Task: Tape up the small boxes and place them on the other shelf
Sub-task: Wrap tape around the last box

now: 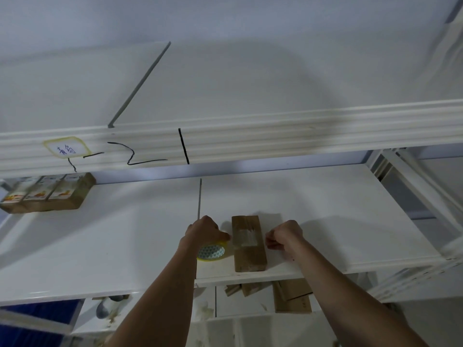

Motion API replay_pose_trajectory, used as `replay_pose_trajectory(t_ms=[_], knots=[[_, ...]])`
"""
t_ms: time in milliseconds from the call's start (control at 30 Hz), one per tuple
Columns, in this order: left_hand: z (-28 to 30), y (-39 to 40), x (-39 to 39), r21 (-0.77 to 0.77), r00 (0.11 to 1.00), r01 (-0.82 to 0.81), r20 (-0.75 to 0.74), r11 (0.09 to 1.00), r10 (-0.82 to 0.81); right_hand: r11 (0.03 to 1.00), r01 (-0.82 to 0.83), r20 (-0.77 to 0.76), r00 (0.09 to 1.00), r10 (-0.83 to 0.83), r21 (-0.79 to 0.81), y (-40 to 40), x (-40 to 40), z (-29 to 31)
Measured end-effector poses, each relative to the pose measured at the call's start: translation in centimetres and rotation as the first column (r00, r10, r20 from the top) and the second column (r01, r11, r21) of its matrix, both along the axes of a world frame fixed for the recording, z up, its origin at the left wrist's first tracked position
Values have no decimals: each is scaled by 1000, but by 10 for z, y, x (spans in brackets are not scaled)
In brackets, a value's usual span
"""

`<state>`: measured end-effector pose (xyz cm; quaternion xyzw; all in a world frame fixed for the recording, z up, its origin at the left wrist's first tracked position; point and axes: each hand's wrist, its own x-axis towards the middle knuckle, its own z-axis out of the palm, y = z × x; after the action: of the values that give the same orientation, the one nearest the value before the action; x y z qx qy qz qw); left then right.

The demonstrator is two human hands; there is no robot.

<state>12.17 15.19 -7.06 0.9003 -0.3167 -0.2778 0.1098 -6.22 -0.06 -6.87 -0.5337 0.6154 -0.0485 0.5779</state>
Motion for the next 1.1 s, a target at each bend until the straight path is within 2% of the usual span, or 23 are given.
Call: replay_pose_trajectory(t_ms=[133,333,533,733,800,933,1033,1100], knots=[[0,-2,-2,5,999,21,24,1000,-21,998,-13,-87,996,8,-58,7,5,-2],[-3,-1,-3,-3,998,33,61,999,-33,921,-263,-292,940,178,-286,29,10,1],[-4,0,-3,3,994,55,96,998,-55,871,-348,-385,900,206,-347,31,2,0],[-7,1,-2,-8,991,53,127,999,-51,730,-457,-434,868,241,-508,46,18,23],[-7,-1,-4,-8,990,55,130,998,-53,698,-507,-453,845,285,-506,55,32,28],[-6,-3,-6,2,991,51,127,999,-51,684,-622,-586,735,342,-381,75,56,33],[-2,-3,-5,39,987,65,147,997,-70,714,-630,-655,683,323,-305,86,68,33],[0,-1,-3,45,985,68,155,997,-74,740,-607,-651,692,313,-290,90,71,29]])
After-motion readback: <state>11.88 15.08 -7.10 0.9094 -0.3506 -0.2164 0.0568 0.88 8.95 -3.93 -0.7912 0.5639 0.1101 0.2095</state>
